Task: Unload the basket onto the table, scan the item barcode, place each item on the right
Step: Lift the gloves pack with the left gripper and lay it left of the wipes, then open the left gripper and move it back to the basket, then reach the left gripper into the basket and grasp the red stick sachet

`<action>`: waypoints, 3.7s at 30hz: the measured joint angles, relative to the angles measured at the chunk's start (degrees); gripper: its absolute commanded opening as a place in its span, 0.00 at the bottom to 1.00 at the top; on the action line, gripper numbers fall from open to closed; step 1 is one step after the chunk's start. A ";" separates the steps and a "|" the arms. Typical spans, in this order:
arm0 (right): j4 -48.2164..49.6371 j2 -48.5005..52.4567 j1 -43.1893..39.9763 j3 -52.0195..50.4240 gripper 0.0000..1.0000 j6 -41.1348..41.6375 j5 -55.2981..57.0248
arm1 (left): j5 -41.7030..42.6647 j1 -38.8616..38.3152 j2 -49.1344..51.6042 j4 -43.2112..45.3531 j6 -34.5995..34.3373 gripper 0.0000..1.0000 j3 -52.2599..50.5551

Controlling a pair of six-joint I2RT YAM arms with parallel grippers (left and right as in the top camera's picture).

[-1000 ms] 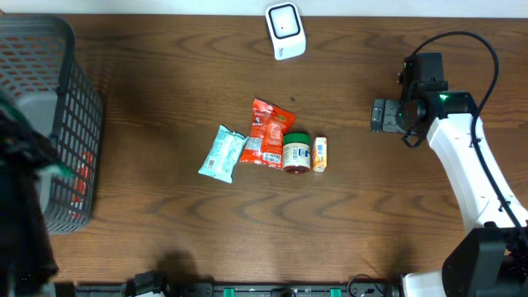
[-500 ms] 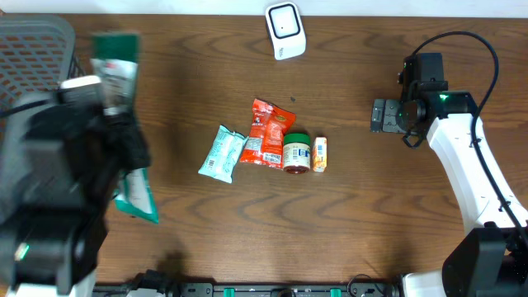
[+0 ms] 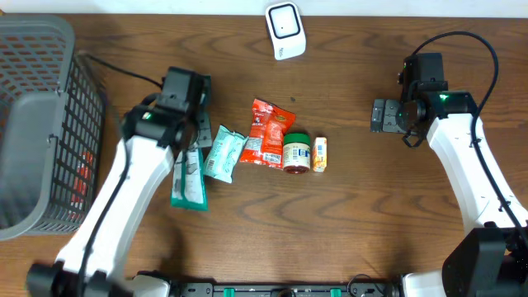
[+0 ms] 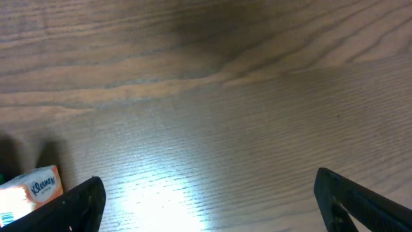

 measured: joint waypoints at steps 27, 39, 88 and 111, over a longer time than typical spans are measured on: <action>0.02 0.00 0.00 0.00 0.99 0.00 -0.02 | 3.87 1.46 4.76 -4.98 6.38 0.83 18.69; 0.00 0.00 0.00 0.00 0.99 0.00 0.00 | -0.63 34.01 1.99 -13.57 10.80 0.98 42.18; 0.00 0.00 0.00 0.00 0.99 0.00 -0.02 | 2.58 55.08 18.82 -4.35 -13.86 1.00 3.65; -0.02 0.00 0.00 0.00 0.99 0.00 -0.02 | 6.80 55.10 18.82 1.79 -51.04 0.99 -1.31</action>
